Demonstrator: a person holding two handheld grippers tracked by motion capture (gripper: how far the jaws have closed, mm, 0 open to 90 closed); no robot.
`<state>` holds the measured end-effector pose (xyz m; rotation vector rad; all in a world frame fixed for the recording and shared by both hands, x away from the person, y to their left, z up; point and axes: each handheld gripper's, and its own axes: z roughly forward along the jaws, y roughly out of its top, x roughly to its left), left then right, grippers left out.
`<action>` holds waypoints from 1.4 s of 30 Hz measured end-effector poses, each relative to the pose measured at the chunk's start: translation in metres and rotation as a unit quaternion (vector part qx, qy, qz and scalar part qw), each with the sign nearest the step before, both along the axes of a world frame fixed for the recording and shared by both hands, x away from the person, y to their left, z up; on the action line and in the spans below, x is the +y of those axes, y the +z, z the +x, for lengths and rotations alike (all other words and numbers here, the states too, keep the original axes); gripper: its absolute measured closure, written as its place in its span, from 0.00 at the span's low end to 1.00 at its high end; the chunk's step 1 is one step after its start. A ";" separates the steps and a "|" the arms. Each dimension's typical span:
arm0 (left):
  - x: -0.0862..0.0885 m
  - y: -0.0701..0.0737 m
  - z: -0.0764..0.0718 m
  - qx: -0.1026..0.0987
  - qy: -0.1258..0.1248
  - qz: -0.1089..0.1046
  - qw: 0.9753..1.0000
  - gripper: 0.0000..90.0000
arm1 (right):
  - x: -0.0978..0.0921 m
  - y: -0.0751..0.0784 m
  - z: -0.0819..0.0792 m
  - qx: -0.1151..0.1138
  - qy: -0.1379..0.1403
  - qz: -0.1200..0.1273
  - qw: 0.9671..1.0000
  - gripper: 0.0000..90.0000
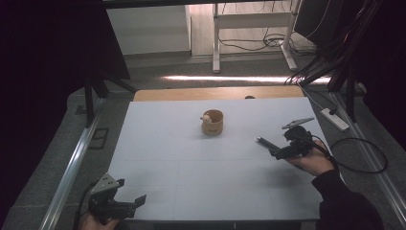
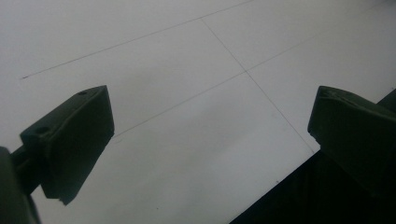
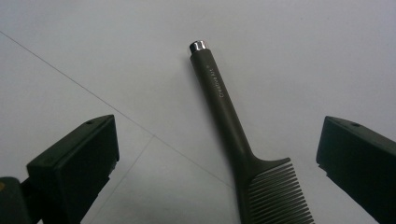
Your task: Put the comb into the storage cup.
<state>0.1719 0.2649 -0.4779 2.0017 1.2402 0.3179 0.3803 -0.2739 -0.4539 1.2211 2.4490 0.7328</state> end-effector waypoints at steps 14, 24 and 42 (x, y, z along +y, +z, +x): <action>0.000 0.000 0.000 0.000 -0.001 0.000 1.000 0.02 | 0.008 -0.004 0.020 0.016 0.005 -0.020 1.000 0.00; 0.000 0.000 0.000 0.001 0.000 -0.002 1.000 0.02 | 0.010 -0.009 0.033 0.030 0.006 -0.034 0.999 0.18; 0.001 0.000 0.001 0.002 -0.001 -0.004 1.000 0.02 | 0.015 -0.010 0.057 0.042 0.025 -0.030 0.998 1.00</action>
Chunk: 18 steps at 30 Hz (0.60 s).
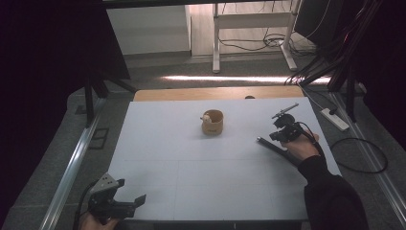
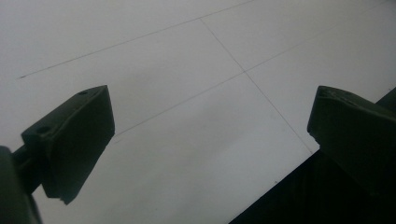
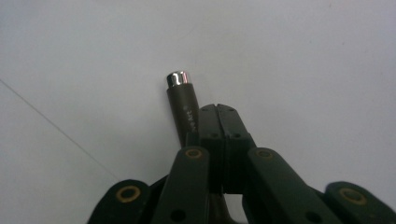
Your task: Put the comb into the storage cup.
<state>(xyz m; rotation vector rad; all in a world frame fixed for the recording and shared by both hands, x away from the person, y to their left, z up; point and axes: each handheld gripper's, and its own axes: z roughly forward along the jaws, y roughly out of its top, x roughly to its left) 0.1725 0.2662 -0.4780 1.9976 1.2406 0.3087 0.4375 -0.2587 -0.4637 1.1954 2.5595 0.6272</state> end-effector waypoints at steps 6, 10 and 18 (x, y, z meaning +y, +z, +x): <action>0.000 0.000 0.000 0.000 0.000 0.000 1.000 0.02 | 0.003 -0.004 0.010 0.002 -0.008 0.009 1.000 1.00; 0.000 0.000 0.000 0.001 0.000 0.000 1.000 0.02 | 0.007 -0.010 0.014 0.004 -0.007 0.006 1.000 1.00; 0.000 0.000 0.000 0.001 0.000 0.000 1.000 0.02 | 0.014 -0.016 0.020 0.002 -0.009 0.003 1.000 1.00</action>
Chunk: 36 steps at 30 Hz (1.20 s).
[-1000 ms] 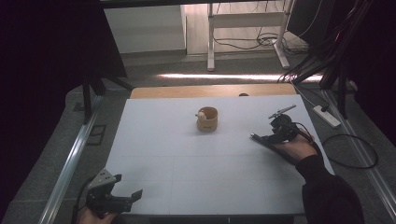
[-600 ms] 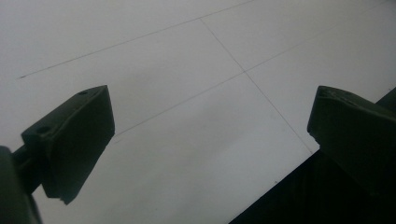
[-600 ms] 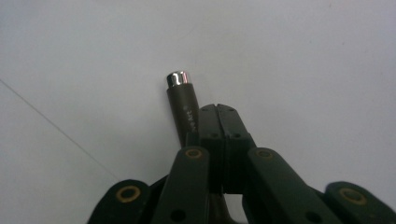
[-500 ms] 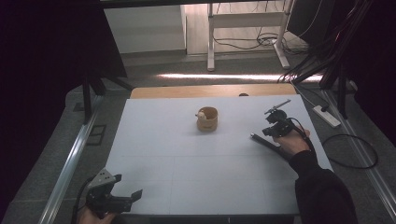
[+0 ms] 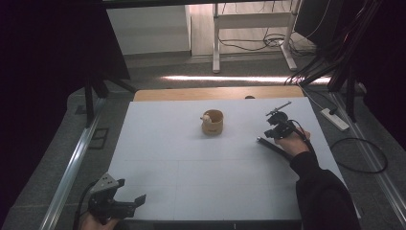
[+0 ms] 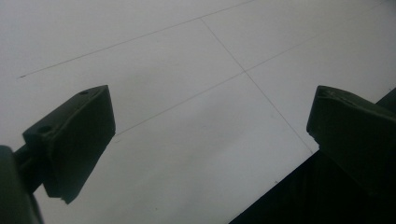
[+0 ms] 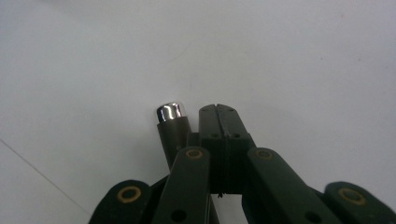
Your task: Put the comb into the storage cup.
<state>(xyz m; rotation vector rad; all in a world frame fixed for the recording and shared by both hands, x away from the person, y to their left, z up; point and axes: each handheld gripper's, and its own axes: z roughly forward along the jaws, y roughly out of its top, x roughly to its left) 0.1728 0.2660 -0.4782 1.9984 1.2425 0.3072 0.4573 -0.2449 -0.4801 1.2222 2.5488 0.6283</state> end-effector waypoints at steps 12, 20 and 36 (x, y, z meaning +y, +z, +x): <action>0.000 0.000 0.000 0.000 0.001 -0.001 1.000 0.03 | 0.014 -0.009 0.007 0.009 -0.002 -0.009 1.000 1.00; 0.000 0.000 0.000 0.000 0.001 0.000 1.000 0.03 | 0.017 -0.012 0.008 0.016 -0.003 -0.004 1.000 1.00; 0.000 0.000 0.000 -0.001 0.001 0.000 1.000 0.03 | 0.031 -0.014 -0.007 0.018 0.034 -0.022 0.999 1.00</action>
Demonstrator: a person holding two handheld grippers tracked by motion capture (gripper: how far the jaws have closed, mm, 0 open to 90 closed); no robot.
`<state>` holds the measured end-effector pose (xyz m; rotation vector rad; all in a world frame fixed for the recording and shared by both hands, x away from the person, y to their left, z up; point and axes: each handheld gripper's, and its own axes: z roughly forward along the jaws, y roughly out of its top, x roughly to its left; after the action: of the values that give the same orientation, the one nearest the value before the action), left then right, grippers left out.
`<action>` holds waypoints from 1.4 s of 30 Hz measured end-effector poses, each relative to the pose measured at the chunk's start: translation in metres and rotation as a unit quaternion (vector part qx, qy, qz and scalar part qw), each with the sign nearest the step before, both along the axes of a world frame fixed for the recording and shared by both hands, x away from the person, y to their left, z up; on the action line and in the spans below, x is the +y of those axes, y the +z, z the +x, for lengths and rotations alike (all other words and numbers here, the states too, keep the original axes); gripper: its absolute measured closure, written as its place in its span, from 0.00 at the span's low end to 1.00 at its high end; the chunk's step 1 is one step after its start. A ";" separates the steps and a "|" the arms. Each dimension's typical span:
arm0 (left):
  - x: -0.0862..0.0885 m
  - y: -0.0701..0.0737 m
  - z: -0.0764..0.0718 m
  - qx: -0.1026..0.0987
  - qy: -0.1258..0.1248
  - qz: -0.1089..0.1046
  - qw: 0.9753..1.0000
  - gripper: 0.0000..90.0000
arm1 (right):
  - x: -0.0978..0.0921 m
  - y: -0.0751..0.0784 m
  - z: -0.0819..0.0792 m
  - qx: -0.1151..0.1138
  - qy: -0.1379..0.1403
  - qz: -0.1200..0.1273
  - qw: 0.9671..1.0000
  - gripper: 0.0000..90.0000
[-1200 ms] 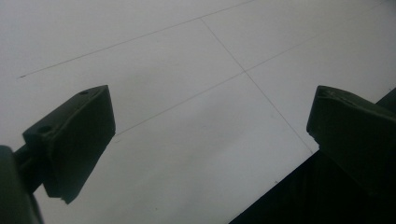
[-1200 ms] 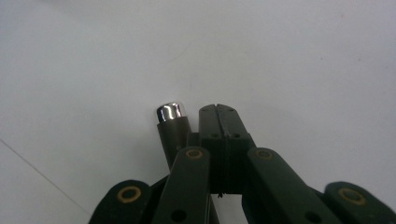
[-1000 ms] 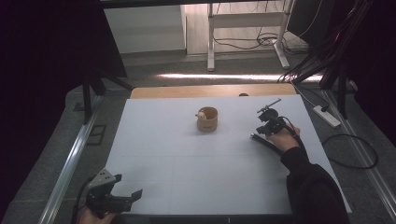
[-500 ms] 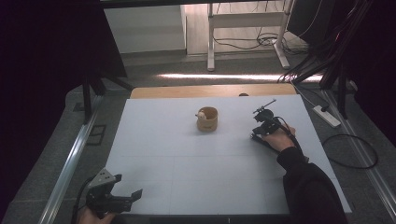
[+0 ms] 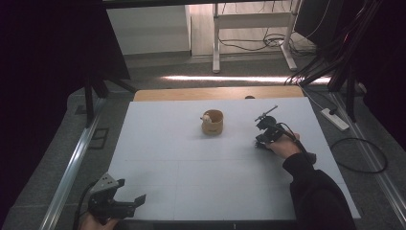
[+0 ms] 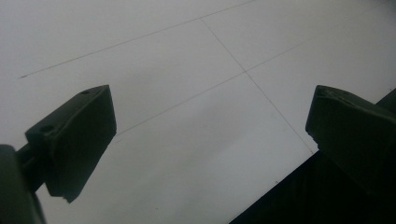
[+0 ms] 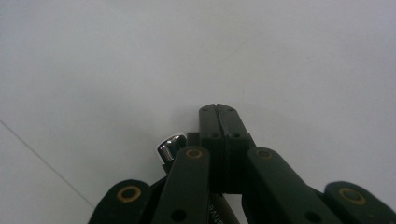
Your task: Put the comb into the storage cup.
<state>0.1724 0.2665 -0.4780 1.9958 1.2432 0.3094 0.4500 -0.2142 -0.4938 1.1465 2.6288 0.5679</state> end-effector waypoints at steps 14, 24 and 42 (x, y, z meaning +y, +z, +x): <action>0.000 0.000 0.000 -0.001 0.001 -0.003 1.000 0.03 | 0.005 -0.001 -0.014 0.003 0.010 -0.002 1.000 1.00; 0.000 0.000 0.000 -0.001 0.002 -0.003 1.000 0.03 | 0.010 -0.003 -0.027 0.010 0.026 -0.005 1.000 1.00; 0.000 0.000 0.000 -0.002 0.004 -0.005 1.000 0.03 | -0.005 -0.002 -0.057 0.027 0.034 -0.001 0.999 1.00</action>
<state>0.1721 0.2666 -0.4781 1.9813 1.2476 0.3097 0.3927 -0.2196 -0.4960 1.0891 2.7231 0.5534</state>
